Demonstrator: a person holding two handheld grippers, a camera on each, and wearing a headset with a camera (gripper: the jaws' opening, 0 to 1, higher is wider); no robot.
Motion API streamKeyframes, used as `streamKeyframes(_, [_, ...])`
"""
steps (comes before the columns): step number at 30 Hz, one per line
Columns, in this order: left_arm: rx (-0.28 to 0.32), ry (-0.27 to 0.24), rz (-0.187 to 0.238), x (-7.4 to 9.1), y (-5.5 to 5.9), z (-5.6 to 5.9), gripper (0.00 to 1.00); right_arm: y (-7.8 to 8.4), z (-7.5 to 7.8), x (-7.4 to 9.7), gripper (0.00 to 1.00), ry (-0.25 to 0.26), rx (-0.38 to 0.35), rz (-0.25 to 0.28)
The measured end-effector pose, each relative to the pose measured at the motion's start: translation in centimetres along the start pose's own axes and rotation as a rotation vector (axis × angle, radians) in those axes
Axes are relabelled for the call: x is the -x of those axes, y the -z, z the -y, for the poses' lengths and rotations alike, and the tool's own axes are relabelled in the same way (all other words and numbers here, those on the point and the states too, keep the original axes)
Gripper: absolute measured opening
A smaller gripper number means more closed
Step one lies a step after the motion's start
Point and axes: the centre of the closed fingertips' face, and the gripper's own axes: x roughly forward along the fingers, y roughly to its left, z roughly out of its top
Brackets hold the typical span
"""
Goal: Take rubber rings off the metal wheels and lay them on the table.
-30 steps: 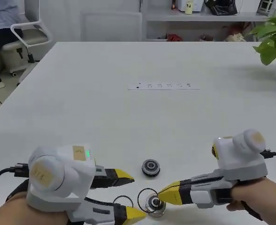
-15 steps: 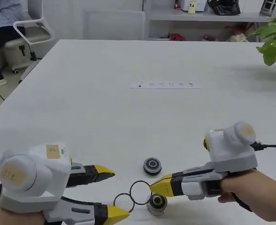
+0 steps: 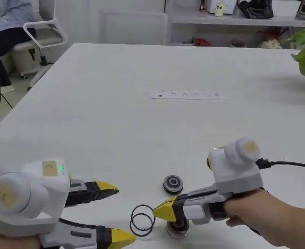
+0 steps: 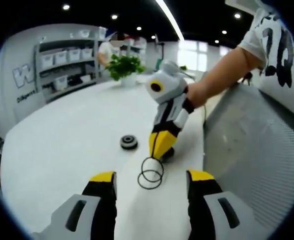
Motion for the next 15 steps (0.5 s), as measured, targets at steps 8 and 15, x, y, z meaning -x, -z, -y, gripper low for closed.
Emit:
streamKeyframes(8, [0.005,-0.005,0.000,0.15,0.13,0.01,0.57,0.73,0.46,-0.65,0.00,0.025,-0.011,-0.031])
streamKeyframes(15, [0.014,-0.002,-0.008,0.08,0.56,0.22,0.57,1.02,0.71,-0.89,0.00,0.048,0.007,-0.046])
